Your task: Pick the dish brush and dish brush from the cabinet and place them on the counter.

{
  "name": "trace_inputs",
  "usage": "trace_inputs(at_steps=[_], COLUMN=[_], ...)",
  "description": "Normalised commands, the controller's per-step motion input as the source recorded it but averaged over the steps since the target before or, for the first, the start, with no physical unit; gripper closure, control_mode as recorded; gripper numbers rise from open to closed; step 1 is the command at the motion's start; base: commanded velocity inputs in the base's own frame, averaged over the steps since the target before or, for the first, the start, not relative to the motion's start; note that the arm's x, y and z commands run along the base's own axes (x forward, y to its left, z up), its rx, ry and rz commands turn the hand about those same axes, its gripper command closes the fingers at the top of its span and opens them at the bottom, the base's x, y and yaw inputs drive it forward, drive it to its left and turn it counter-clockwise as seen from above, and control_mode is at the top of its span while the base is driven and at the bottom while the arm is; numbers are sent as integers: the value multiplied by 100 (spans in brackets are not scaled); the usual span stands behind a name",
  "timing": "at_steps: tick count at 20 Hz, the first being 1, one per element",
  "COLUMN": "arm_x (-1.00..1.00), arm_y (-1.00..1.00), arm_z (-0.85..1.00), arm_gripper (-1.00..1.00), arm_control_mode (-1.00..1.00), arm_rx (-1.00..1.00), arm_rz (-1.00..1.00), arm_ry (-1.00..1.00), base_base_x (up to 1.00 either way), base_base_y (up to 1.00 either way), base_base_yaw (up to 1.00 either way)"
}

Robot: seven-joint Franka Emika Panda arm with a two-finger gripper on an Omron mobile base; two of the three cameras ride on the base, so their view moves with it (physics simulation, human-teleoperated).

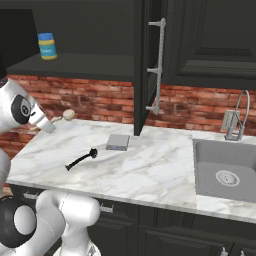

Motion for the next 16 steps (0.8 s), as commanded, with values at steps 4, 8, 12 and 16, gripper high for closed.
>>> trace_inputs(at_steps=[4, 8, 12, 16], arm_x=[9, 10, 11, 9], arm_y=[0, 0, 0, 0], arm_z=[-21, -31, -36, -37], arm_gripper=[100, 100, 100, 100], arm_control_mode=[-100, -100, -100, -100], arm_rx=[0, 0, 0, 0], arm_rz=[-1, 0, 0, 0], arm_ry=[0, 0, 1, 0], base_base_x=[0, 0, 0, 0], base_base_y=[0, 0, 0, 0], base_base_yaw=[0, 0, 0, 0])
